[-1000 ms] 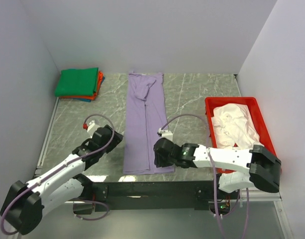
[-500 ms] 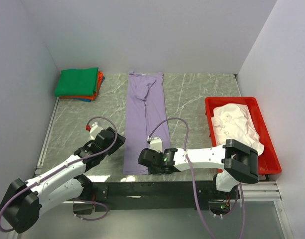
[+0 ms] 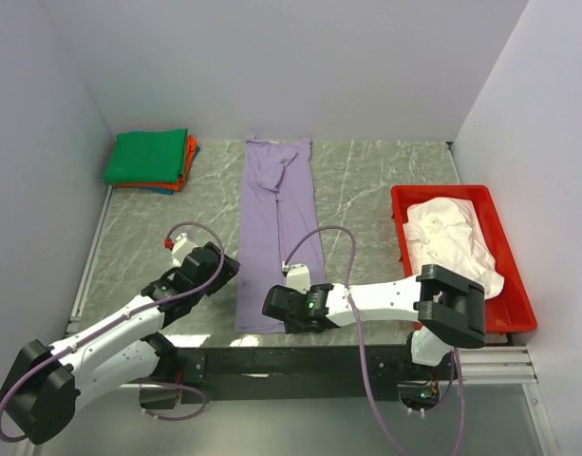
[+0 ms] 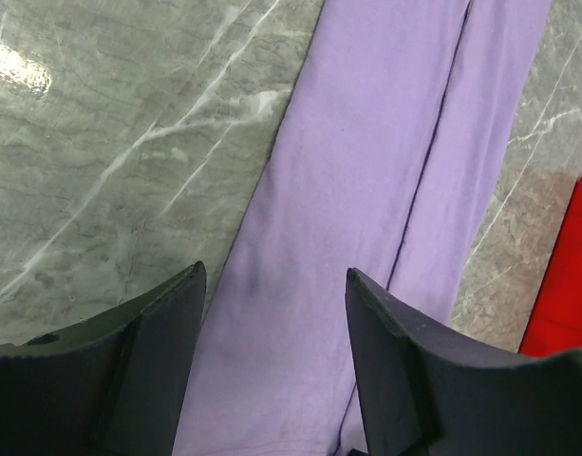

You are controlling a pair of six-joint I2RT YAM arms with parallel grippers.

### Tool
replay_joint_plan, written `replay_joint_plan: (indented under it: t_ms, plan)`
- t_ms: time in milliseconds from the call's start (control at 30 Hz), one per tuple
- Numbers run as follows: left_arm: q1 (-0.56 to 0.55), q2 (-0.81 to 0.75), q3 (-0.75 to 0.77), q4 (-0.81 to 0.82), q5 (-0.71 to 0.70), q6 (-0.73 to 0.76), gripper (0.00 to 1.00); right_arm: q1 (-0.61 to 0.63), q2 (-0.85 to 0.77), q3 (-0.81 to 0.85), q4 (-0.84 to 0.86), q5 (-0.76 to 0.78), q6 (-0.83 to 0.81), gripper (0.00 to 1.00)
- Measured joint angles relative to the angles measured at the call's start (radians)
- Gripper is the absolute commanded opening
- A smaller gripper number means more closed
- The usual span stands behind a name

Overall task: Fold and stack the t-shirts
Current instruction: Fold the tshirt

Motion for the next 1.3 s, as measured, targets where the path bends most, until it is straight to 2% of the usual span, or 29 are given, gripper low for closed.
replay_joint_plan:
  t_ms: [100,400,633,1300]
  plan:
    - [0.000,0.005,0.000,0.004,0.000,0.000,0.66,0.000,0.015,0.000,0.003,0.001,-0.002,0.38]
    - [0.000,0.019,0.000,0.011,0.000,0.006,0.66,0.000,0.007,0.000,-0.016,0.014,0.001,0.12]
    - [0.000,0.019,0.000,0.011,0.000,0.016,0.66,0.000,-0.034,0.011,-0.060,0.030,-0.002,0.00]
    - [0.000,0.018,0.000,0.010,0.000,0.021,0.66,0.032,-0.087,0.077,-0.083,0.027,-0.031,0.00]
